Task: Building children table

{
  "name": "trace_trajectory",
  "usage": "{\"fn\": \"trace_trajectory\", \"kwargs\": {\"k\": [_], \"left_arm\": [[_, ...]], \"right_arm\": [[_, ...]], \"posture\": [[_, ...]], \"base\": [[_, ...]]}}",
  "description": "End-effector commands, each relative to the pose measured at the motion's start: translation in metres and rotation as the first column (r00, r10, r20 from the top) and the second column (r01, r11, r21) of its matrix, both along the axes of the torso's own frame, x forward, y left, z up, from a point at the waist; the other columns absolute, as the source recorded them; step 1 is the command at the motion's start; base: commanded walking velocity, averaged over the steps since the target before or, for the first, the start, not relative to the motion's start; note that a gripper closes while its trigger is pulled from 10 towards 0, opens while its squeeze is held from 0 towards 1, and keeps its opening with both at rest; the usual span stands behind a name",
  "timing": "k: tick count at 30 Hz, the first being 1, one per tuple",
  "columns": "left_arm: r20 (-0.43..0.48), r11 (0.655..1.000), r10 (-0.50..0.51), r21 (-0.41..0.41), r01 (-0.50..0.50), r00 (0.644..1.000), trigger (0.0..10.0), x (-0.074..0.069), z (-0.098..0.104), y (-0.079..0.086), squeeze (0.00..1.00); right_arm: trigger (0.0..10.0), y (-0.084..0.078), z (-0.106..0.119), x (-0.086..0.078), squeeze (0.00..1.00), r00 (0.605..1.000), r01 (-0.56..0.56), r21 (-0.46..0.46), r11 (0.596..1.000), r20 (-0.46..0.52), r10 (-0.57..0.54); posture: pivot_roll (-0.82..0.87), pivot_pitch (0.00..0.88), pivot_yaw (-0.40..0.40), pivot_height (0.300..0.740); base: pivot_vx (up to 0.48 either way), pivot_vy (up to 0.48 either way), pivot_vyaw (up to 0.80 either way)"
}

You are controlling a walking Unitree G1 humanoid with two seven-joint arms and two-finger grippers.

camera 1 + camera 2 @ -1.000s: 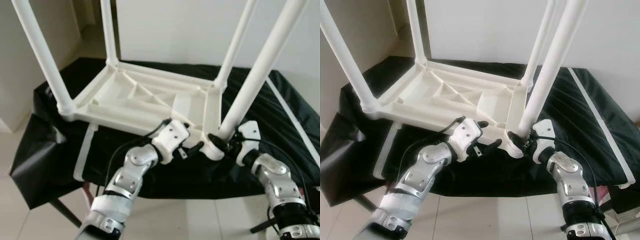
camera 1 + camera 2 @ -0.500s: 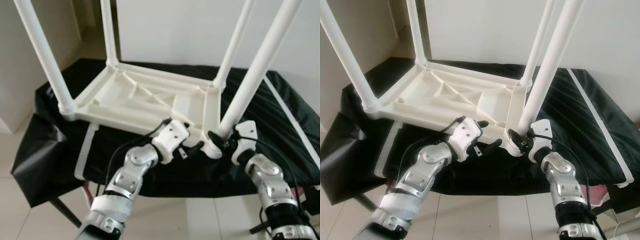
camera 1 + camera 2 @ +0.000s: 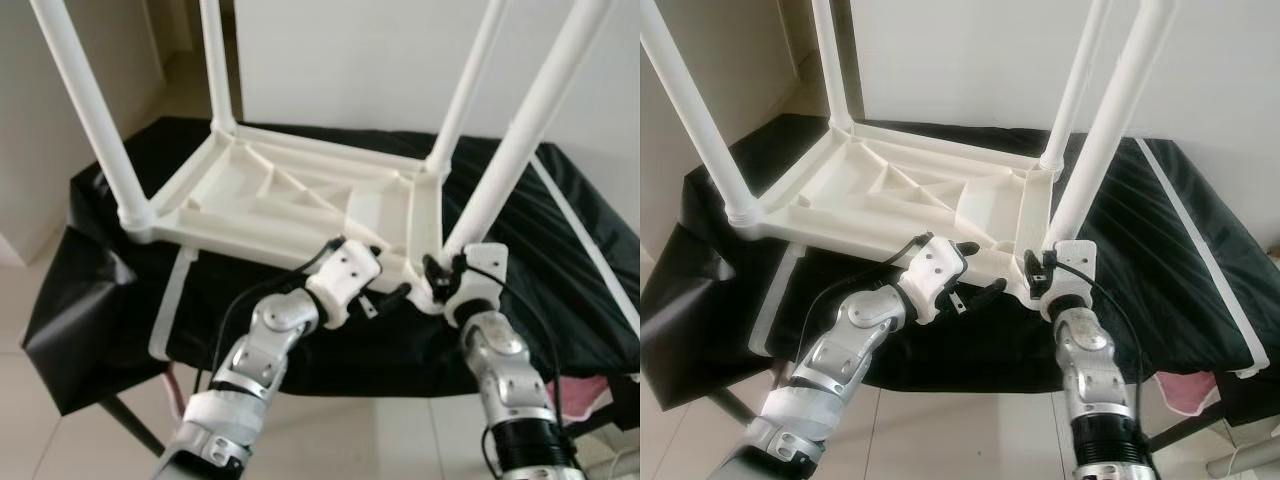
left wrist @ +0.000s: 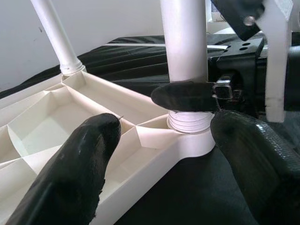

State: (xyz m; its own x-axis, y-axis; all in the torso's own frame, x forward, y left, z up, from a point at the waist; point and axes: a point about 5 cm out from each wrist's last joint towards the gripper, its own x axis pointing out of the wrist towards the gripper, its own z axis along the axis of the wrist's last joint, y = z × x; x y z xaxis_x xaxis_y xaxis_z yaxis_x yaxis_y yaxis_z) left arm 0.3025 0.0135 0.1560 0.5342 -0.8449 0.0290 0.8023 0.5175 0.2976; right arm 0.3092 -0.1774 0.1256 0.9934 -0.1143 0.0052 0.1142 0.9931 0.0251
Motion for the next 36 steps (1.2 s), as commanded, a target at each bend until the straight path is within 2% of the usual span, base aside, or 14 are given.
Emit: {"fn": "trace_trajectory", "kwargs": {"k": [1, 2, 8, 18, 19, 20, 21, 22, 23, 27, 32, 33, 34, 36], "left_arm": [[0.013, 0.999, 0.049, -0.006, -0.049, 0.999, 10.0, 0.002, 0.0, -0.002, 0.0], [0.013, 0.999, 0.049, -0.006, -0.049, 0.999, 10.0, 0.002, 0.0, -0.002, 0.0], [0.012, 0.998, 0.054, -0.009, -0.054, 0.998, 10.0, 0.002, 0.001, -0.002, 0.0], [0.014, 0.998, 0.062, -0.013, -0.062, 0.998, 10.0, 0.003, 0.001, -0.001, 0.0], [0.013, 0.998, 0.063, -0.014, -0.063, 0.998, 10.0, 0.003, 0.001, -0.001, 0.0], [0.013, 0.998, 0.063, -0.014, -0.063, 0.998, 10.0, 0.003, 0.001, -0.001, 0.0], [0.013, 0.998, 0.065, -0.015, -0.064, 0.998, 10.0, 0.002, 0.0, -0.001, 0.0], [0.013, 0.998, 0.065, -0.015, -0.064, 0.998, 10.0, 0.002, 0.0, -0.001, 0.0], [0.012, 0.998, 0.067, -0.015, -0.067, 0.998, 10.0, 0.002, 0.0, -0.001, 0.0], [0.012, 0.997, 0.071, -0.016, -0.071, 0.997, 10.0, 0.002, 0.0, 0.0, 0.0], [0.013, 0.997, 0.075, -0.017, -0.075, 0.997, 10.0, 0.003, 0.0, 0.001, 0.0], [0.013, 0.997, 0.076, -0.017, -0.076, 0.997, 10.0, 0.003, 0.001, 0.001, 0.0], [0.013, 0.997, 0.077, -0.016, -0.076, 0.997, 10.0, 0.004, 0.0, 0.002, 0.0], [0.013, 0.997, 0.076, -0.015, -0.076, 0.997, 10.0, 0.004, 0.0, 0.002, 0.0]], "right_arm": [[10.0, -0.008, -0.014, -0.004, 0.0, 0.993, 0.085, 0.013, 0.996, -0.082, -0.084], [10.0, -0.008, -0.014, -0.004, 0.0, 0.993, 0.085, 0.013, 0.996, -0.082, -0.084], [10.0, 0.017, -0.01, 0.0, 0.0, 0.983, 0.166, 0.022, 0.986, -0.083, -0.164], [10.0, 0.018, 0.001, 0.001, 0.0, 0.993, 0.115, 0.038, 0.993, -0.012, -0.114], [10.0, 0.018, 0.004, 0.001, 0.41, 0.995, 0.102, 0.039, 0.994, 0.008, -0.103], [10.0, 0.018, 0.004, 0.001, 0.41, 0.995, 0.102, 0.039, 0.994, 0.008, -0.103], [10.0, 0.017, 0.008, 0.0, 0.81, 0.995, 0.093, 0.037, 0.995, 0.035, -0.094], [10.0, 0.017, 0.008, 0.0, 0.81, 0.995, 0.093, 0.037, 0.995, 0.035, -0.094], [10.0, 0.014, 0.011, -0.002, 1.0, 0.995, 0.076, 0.041, 0.996, 0.059, -0.078], [10.0, 0.0, 0.013, -0.009, 1.0, 0.995, 0.018, 0.036, 0.999, 0.095, -0.021], [10.0, -0.015, 0.008, -0.015, 1.0, 0.995, -0.065, 0.013, 0.998, 0.077, 0.064], [10.0, -0.023, 0.006, -0.018, 0.44, 0.992, -0.107, -0.016, 0.994, 0.069, 0.108], [10.0, -0.029, 0.004, -0.019, 0.0, 0.985, -0.161, -0.036, 0.986, 0.054, 0.163], [10.0, -0.032, 0.003, -0.021, 0.0, 0.979, -0.197, -0.046, 0.979, 0.044, 0.199]], "posture": [[-0.06, 0.0, -0.038, 0.74], [-0.06, 0.0, -0.038, 0.74], [-0.06, 0.0, -0.046, 0.74], [-0.05, 0.0, -0.055, 0.74], [-0.05, 0.0, -0.059, 0.74], [-0.05, 0.0, -0.059, 0.74], [-0.05, 0.0, -0.06, 0.74], [-0.05, 0.0, -0.06, 0.74], [-0.05, 0.0, -0.063, 0.74], [-0.05, 0.0, -0.065, 0.74], [-0.05, 0.0, -0.064, 0.74], [-0.05, 0.0, -0.063, 0.74], [-0.05, 0.0, -0.059, 0.74], [-0.05, 0.0, -0.059, 0.74]], "base": [[0.0, 0.0, 0.0], [0.0, 0.0, 0.0], [0.0, 0.0, 0.0], [0.0, 0.0, 0.0], [0.0, 0.0, 0.0], [0.0, 0.0, 0.0], [0.0, 0.0, 0.0], [0.0, 0.0, 0.0], [0.0, 0.0, 0.0], [0.0, 0.0, 0.0], [0.0, 0.0, 0.0], [0.0, 0.0, 0.0], [0.0, 0.0, 0.0], [0.0, 0.0, 0.0]]}}
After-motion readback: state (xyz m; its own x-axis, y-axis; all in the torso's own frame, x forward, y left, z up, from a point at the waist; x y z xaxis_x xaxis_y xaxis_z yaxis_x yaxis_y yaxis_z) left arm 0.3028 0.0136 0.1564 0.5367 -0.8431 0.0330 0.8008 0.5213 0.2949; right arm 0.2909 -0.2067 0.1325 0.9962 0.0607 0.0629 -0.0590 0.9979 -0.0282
